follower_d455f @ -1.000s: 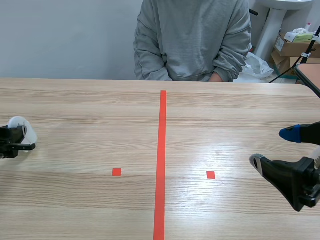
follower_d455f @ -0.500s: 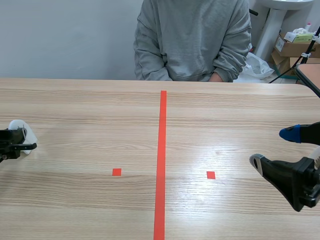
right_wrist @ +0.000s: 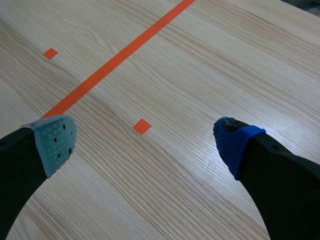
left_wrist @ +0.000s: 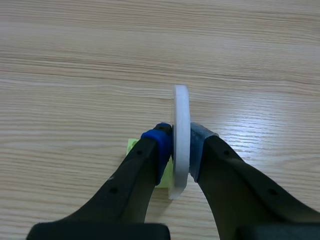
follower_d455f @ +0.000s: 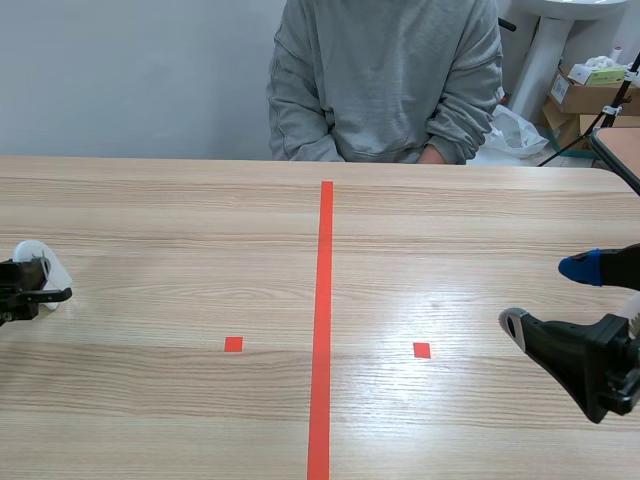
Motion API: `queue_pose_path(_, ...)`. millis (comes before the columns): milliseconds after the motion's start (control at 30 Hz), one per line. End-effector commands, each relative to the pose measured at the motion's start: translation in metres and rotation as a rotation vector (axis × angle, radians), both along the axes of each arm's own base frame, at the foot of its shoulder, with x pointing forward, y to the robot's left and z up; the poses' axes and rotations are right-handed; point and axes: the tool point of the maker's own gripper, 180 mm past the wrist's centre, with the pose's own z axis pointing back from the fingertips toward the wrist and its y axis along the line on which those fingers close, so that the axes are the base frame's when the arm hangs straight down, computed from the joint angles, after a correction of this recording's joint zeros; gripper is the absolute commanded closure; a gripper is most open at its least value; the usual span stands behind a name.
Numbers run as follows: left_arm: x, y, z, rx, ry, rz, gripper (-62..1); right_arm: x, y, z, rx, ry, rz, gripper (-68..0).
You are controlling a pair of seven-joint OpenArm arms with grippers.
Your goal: Do the leaf sorting experiment
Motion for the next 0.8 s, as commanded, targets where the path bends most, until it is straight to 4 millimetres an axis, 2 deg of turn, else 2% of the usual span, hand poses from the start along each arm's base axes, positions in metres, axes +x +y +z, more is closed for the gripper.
queue_pose_path(0, 0.004, 0.002, 0.007, 0.003, -0.028, 0.015, -9.0, 0.004, 0.005, 0.012, 0.016, -0.037, 0.024, -56.0)
queue_pose_path(67, 0.004, 0.0, 0.006, 0.0, -0.027, 0.016, -17.8, 0.004, 0.005, 0.012, 0.016, -0.037, 0.024, -56.0)
queue_pose_path(200, 0.005, -0.005, 0.005, 0.002, -0.023, 0.0, -44.2, 0.004, 0.005, 0.012, 0.016, -0.037, 0.024, -56.0)
queue_pose_path(267, 0.005, -0.007, 0.004, 0.006, -0.02, -0.004, -51.9, 0.004, 0.005, 0.012, 0.016, -0.037, 0.024, -56.0)
queue_pose_path(367, 0.005, -0.005, 0.003, 0.016, -0.017, 0.007, -54.3, 0.004, 0.005, 0.012, 0.016, -0.037, 0.024, -56.0)
queue_pose_path(633, 0.007, -0.001, 0.008, -0.024, -0.042, 0.037, -54.3, 0.004, 0.005, 0.012, 0.016, -0.037, 0.024, -56.0)
queue_pose_path(767, 0.01, 0.002, 0.02, 0.0, -0.067, 0.026, -57.3, 0.004, 0.005, 0.012, 0.016, -0.037, 0.024, -56.0)
